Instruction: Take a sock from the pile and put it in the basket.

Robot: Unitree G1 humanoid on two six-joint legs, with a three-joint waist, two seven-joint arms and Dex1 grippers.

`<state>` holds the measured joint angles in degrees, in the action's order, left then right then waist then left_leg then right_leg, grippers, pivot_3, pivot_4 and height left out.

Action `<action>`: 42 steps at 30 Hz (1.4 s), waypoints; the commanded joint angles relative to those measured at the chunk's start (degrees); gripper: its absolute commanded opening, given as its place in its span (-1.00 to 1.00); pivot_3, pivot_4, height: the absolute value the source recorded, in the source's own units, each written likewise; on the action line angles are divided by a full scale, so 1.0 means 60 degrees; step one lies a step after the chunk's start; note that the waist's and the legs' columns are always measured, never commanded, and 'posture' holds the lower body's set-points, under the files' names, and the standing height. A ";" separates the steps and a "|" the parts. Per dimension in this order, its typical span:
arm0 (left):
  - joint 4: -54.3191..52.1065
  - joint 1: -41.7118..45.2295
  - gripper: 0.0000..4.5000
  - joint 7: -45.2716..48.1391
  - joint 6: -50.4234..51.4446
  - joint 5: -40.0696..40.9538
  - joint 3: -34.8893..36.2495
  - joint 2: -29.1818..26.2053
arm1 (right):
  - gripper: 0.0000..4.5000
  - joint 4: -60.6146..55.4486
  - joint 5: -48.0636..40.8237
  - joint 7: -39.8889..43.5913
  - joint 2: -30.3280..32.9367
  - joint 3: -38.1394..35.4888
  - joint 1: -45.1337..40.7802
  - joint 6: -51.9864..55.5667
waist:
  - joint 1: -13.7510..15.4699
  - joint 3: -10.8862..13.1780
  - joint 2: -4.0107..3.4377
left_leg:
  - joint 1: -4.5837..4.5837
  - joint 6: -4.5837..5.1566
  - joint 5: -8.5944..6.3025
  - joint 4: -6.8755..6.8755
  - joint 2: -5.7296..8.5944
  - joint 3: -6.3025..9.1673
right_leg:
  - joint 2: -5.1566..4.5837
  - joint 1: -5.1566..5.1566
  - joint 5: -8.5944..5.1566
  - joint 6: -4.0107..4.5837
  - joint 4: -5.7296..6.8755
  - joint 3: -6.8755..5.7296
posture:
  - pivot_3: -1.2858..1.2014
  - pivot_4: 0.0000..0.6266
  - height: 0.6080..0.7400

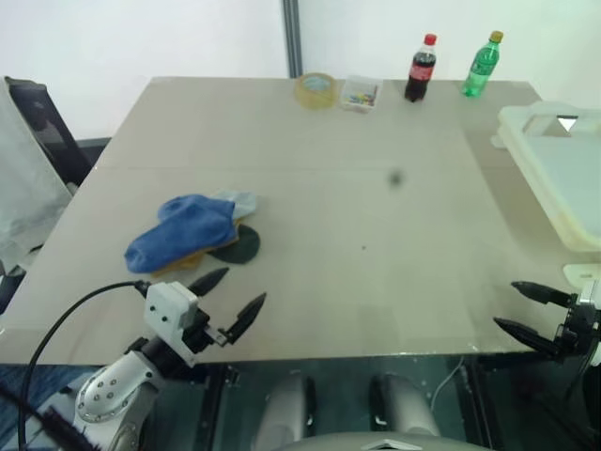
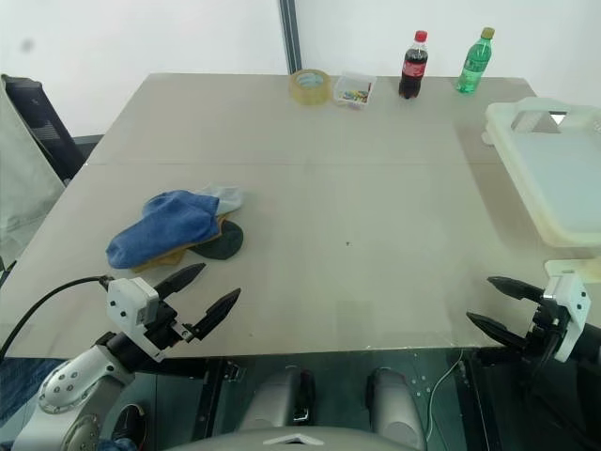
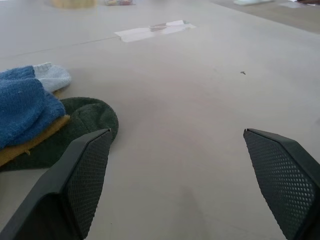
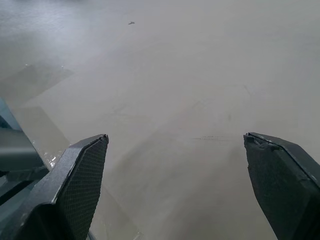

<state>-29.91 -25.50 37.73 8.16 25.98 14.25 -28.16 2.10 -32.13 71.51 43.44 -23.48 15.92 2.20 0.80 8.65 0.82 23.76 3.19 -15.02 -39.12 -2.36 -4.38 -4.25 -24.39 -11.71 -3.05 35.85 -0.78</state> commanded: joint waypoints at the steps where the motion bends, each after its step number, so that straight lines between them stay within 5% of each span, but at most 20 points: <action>1: -0.0295 -0.0040 1.00 0.0373 -0.0536 -0.0017 0.0219 -0.0148 | 0.96 -0.0060 -0.0096 0.0075 0.0041 -0.0375 0.0024 -0.0203 | 0.0000 0.0000 0.0001 | 0.0000 0.0000 0.0000 0.0000 0.0000 0.0000 | 0.0000 0.0000 0.0000 0.0000 0.0000 0.0000 | 0.03 -0.52 1.00; 29: 0.0870 0.0691 1.00 0.1169 -0.1164 0.0114 0.0373 -0.0192 | 0.96 0.0060 -0.0091 0.0169 0.0009 -0.0227 -0.0275 -0.0416 | 0.0001 0.0000 -0.0002 | -0.0001 0.0003 0.0002 0.0000 0.0000 -0.0003 | 0.0003 0.0000 0.0002 0.0003 0.0000 0.0001 | 0.03 -0.52 1.00; 35: 0.1740 0.1808 1.00 0.0678 -0.0558 0.0029 0.0828 -0.0711 | 0.96 -0.1383 -0.0743 0.0790 -0.0157 -0.0144 0.0078 -0.0377 | 0.0013 0.0000 -0.0009 | -0.0001 0.0003 0.0003 0.0000 -0.0004 0.0004 | 0.0011 0.0002 0.0002 0.0002 0.0005 -0.0004 | 0.03 -0.52 1.00; 42: 0.2748 0.3143 1.00 -0.0262 0.0147 -0.1133 0.0361 -0.1041 | 0.96 -0.3617 -0.1375 0.0005 -0.0117 0.0276 -0.0523 0.0565 | -0.0005 0.0003 -0.0003 | -0.0005 0.0002 0.0004 0.0000 -0.0003 -0.0009 | 0.0013 0.0008 0.0016 0.0021 0.0007 0.0004 | 0.03 -0.52 1.00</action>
<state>-13.60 -7.39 37.07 8.87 20.48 17.14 -33.85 -16.00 -38.82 72.86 42.09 -22.02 13.55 4.46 0.77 8.67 0.80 23.72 3.20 -15.00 -39.12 -2.38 -4.42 -4.17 -24.34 -11.62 -2.92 35.91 -0.76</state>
